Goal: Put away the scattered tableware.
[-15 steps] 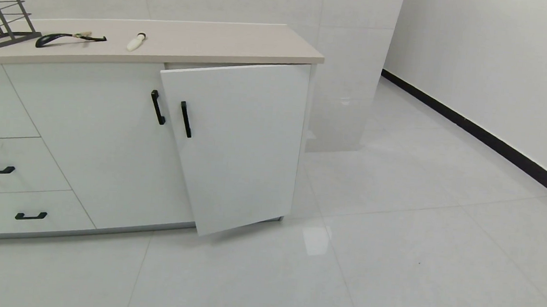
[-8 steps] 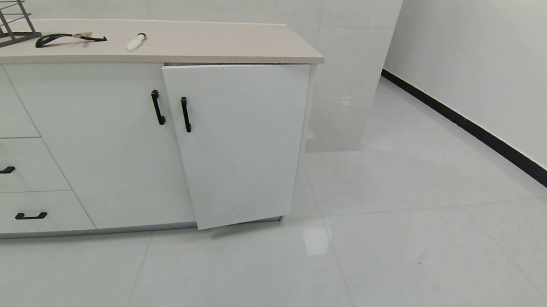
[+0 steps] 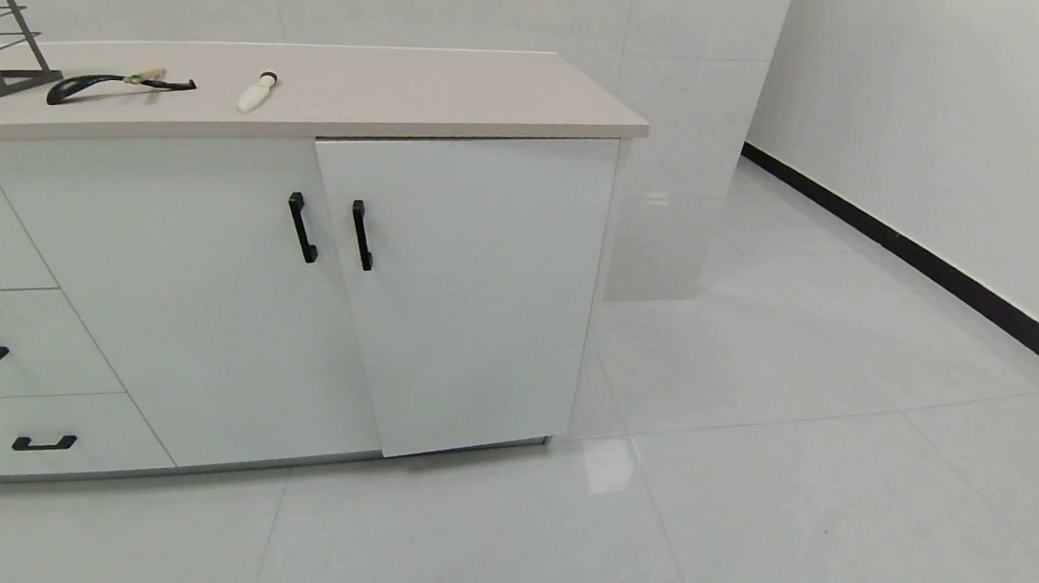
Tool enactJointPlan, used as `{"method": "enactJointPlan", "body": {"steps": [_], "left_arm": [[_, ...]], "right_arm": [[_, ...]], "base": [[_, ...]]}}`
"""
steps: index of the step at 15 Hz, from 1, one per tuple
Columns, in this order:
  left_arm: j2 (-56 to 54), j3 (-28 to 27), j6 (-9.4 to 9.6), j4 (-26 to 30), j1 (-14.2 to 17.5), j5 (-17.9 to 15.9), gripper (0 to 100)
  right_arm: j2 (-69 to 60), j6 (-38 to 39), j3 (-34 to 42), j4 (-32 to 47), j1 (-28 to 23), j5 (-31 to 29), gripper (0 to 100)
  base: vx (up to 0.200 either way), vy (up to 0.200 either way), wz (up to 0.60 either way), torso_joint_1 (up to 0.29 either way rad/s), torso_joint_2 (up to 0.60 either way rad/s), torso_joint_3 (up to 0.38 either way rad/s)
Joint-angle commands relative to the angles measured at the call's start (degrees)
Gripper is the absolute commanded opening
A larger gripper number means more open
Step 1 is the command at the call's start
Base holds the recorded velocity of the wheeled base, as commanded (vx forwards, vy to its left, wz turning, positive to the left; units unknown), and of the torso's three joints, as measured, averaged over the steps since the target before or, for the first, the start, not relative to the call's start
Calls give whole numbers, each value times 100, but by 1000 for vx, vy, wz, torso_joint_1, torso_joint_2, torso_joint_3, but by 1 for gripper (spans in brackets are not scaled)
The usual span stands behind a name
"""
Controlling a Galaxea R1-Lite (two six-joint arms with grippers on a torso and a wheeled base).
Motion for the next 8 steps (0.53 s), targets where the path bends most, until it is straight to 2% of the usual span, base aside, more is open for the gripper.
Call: {"method": "enactJointPlan", "body": {"steps": [1, 8], "left_arm": [[8, 1, 3, 0, 13, -1, 100], [8, 1, 3, 0, 13, -1, 100]], "right_arm": [[18, -1, 0, 0, 2, 2, 0], [18, -1, 0, 0, 2, 2, 0]], "base": [[0, 200, 0, 2, 2, 7], [0, 200, 0, 4, 1, 3]]}}
